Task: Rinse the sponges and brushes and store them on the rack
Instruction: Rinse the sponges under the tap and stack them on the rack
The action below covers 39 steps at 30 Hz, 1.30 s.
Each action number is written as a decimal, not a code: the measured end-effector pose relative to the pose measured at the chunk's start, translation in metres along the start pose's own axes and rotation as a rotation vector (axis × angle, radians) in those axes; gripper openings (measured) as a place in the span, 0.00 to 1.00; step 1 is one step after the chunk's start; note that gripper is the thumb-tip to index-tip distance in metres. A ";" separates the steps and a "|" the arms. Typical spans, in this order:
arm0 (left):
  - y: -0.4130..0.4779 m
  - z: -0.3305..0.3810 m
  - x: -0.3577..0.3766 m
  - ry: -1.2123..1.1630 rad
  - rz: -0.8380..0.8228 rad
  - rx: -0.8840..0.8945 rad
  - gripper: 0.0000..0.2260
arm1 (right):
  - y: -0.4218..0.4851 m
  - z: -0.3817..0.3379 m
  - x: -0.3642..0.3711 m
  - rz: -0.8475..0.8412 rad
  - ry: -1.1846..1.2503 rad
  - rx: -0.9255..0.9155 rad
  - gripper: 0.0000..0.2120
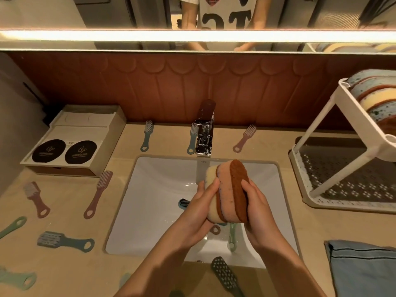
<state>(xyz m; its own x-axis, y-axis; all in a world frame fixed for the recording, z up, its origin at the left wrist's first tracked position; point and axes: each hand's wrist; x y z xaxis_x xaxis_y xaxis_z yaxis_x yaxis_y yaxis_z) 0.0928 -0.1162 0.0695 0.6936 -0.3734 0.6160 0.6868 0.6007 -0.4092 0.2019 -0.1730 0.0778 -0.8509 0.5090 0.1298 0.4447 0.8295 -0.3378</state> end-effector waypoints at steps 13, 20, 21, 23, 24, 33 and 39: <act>0.005 0.003 0.019 0.463 0.056 0.127 0.26 | 0.004 0.001 -0.040 -0.114 -0.217 -0.019 0.18; 0.005 0.027 0.026 0.851 -0.096 0.127 0.26 | 0.017 -0.047 -0.052 -0.305 -0.432 -0.115 0.23; 0.006 0.030 0.027 0.880 -0.112 0.125 0.28 | 0.018 -0.049 -0.051 -0.363 -0.486 -0.117 0.27; 0.008 0.034 0.027 0.936 -0.140 0.100 0.31 | 0.019 -0.047 -0.048 -0.426 -0.573 -0.146 0.29; 0.008 0.035 0.027 0.976 -0.138 0.089 0.32 | 0.020 -0.044 -0.047 -0.426 -0.578 -0.172 0.27; 0.006 0.024 0.040 0.439 0.176 0.028 0.23 | 0.026 -0.028 -0.048 -0.069 -0.250 -0.101 0.12; 0.019 0.016 0.058 0.535 0.422 0.276 0.16 | 0.022 -0.028 -0.036 -0.090 -0.300 -0.097 0.11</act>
<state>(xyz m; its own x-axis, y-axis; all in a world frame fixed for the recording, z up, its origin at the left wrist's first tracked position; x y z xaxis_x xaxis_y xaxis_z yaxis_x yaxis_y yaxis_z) 0.1426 -0.1153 0.1078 0.9464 -0.3231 0.0014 0.3075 0.8992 -0.3112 0.2502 -0.1672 0.0916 -0.9262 0.3539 -0.1299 0.3758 0.8936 -0.2453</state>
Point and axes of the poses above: each hand's wrist, its own y-axis towards the middle knuckle, its own x-axis out of the palm, z = x × y, and after that the axes turned 6 degrees about -y, right-handed
